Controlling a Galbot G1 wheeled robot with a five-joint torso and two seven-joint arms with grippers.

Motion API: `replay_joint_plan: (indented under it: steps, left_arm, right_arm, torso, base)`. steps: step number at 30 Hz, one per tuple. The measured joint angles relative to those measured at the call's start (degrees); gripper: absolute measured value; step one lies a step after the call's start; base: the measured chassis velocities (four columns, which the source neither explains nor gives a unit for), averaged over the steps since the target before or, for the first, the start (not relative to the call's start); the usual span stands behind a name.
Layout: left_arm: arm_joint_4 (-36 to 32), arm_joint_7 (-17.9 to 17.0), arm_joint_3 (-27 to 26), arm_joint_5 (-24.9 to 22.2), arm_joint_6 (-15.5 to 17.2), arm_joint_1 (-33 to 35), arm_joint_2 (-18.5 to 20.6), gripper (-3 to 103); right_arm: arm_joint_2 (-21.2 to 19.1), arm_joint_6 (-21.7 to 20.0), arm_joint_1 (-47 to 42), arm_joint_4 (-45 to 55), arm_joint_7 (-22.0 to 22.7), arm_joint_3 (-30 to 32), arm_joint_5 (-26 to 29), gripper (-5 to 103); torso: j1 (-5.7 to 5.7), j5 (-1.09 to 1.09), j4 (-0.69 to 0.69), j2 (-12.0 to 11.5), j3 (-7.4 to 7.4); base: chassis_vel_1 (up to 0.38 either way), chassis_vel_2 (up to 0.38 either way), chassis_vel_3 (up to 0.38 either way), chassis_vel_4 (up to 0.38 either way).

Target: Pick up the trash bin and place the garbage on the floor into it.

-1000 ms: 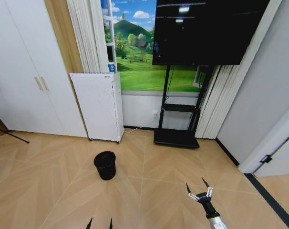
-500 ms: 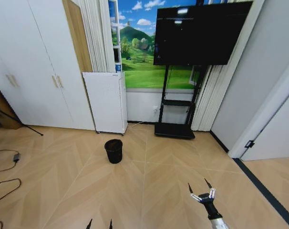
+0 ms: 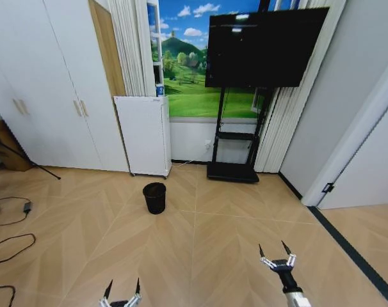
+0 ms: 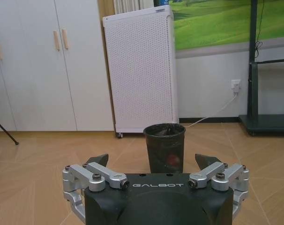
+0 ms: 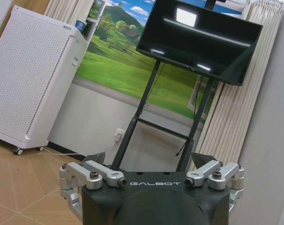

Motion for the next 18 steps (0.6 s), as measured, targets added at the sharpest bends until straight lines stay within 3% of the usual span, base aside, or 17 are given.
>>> replay_joint_plan:
  steps: [8,18]
  left_arm:
    - [1.03,1.12,1.94,0.28,1.22,-0.65,0.93,100]
    - [1.43,2.06,2.98,-0.46,0.44,-0.86,2.41,100]
  right_arm:
    - [0.02,0.0,1.14,-0.84,-0.06,-1.63,-1.03,100]
    - [0.14,0.0,1.89,-1.46,0.12,-2.09,-1.4,100]
  torso:
    - [-0.04,0.0,0.0,0.01,-0.02]
    - [0.54,0.0,-0.02,1.26,0.63]
  base:
    - [0.0,0.0,0.0,0.0]
    - [0.0,0.0,0.0,0.0]
